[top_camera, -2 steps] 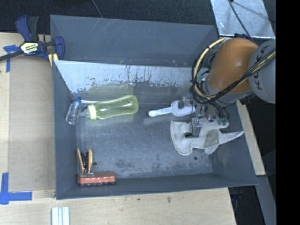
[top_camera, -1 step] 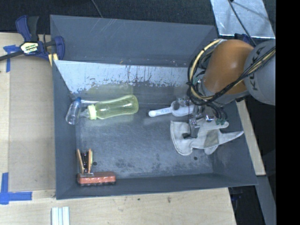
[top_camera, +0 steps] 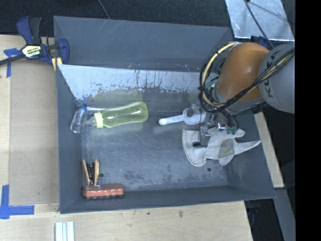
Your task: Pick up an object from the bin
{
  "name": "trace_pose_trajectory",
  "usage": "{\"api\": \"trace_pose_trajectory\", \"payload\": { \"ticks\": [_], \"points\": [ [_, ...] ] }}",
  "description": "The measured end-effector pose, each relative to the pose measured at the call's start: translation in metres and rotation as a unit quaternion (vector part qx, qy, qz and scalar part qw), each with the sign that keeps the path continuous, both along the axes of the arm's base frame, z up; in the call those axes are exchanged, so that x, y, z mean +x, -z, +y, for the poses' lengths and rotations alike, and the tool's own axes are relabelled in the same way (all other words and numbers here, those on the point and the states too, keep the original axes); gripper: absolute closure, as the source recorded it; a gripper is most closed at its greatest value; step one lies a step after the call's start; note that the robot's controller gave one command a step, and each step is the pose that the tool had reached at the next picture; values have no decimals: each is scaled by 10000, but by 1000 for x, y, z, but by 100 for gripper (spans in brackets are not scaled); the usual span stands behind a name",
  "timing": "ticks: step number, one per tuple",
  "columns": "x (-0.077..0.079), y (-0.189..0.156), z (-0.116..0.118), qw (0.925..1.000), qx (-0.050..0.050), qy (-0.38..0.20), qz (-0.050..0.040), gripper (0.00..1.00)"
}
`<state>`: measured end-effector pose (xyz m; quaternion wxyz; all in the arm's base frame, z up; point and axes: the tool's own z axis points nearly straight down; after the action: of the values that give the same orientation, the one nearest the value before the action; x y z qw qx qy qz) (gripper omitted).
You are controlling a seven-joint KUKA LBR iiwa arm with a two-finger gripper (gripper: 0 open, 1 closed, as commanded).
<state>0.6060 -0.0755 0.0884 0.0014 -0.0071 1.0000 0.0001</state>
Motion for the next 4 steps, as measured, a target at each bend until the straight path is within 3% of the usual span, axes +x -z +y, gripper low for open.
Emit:
{"api": "trace_pose_trajectory", "payload": {
  "ticks": [1, 2, 3, 4],
  "points": [
    [8, -8, 4, 9951, -7, -987, -6, 0],
    [13, -2, 0, 9845, -11, -1756, -23, 0],
    [18, 13, 1, 9981, -4, -622, -16, 100],
    [18, 13, 1, 9981, -4, -622, -16, 100]
  ]
}}
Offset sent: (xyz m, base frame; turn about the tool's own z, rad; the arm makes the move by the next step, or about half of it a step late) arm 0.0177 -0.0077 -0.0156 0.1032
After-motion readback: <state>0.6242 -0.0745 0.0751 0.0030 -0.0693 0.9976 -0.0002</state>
